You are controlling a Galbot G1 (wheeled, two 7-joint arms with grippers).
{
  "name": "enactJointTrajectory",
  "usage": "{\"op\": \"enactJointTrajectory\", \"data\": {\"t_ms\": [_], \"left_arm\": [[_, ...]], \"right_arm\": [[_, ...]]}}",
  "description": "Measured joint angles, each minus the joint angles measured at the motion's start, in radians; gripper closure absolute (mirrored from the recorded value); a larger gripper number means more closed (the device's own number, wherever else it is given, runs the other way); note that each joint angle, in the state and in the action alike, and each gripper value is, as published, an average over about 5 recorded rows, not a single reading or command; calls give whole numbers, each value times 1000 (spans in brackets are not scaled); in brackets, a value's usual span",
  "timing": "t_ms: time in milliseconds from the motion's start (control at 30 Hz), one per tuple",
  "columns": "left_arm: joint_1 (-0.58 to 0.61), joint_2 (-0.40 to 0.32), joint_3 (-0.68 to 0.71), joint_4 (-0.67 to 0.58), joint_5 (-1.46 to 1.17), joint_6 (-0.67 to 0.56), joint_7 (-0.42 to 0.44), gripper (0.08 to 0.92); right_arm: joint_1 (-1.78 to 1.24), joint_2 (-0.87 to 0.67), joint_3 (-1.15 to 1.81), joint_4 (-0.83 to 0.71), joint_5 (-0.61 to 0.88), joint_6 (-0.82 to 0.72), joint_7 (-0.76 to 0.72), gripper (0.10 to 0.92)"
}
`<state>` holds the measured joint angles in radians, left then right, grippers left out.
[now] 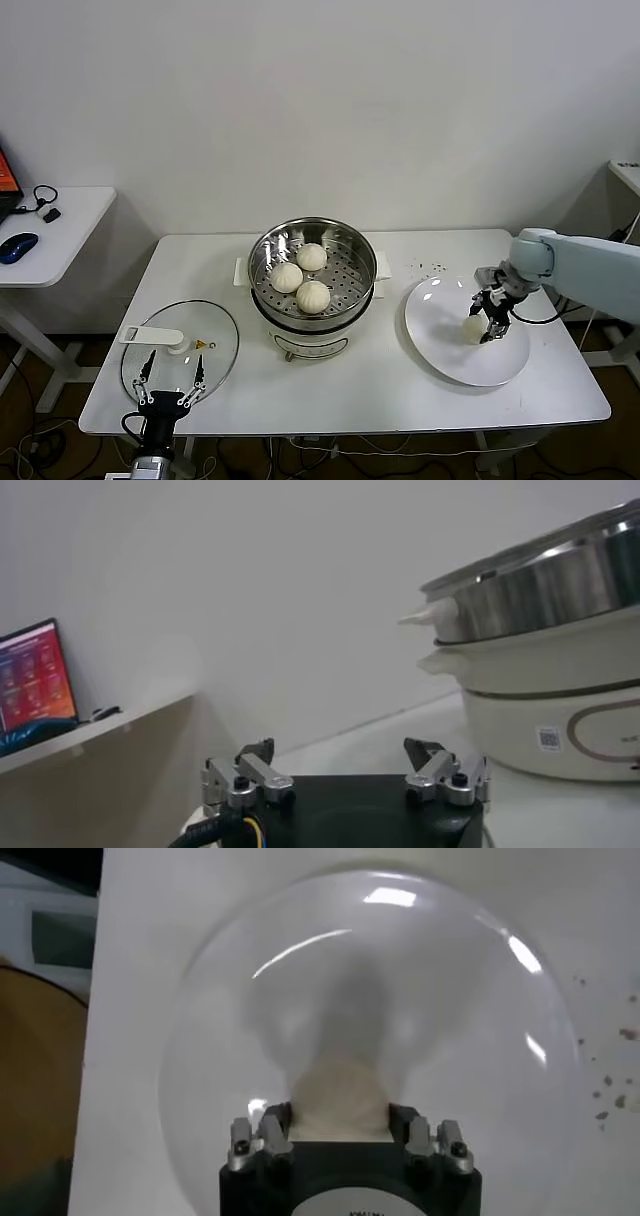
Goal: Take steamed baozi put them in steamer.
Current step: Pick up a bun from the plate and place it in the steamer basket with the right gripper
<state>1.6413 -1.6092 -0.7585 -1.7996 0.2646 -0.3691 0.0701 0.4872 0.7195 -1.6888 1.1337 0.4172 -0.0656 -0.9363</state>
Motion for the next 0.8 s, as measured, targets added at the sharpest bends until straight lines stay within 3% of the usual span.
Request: {"op": "enactJointTrajectory", "data": {"t_ms": [800], "left_arm": [[14, 0, 26, -24, 0, 0, 2, 177]], "right_arm": [[614, 235, -328, 275, 452, -68, -18, 383]]}}
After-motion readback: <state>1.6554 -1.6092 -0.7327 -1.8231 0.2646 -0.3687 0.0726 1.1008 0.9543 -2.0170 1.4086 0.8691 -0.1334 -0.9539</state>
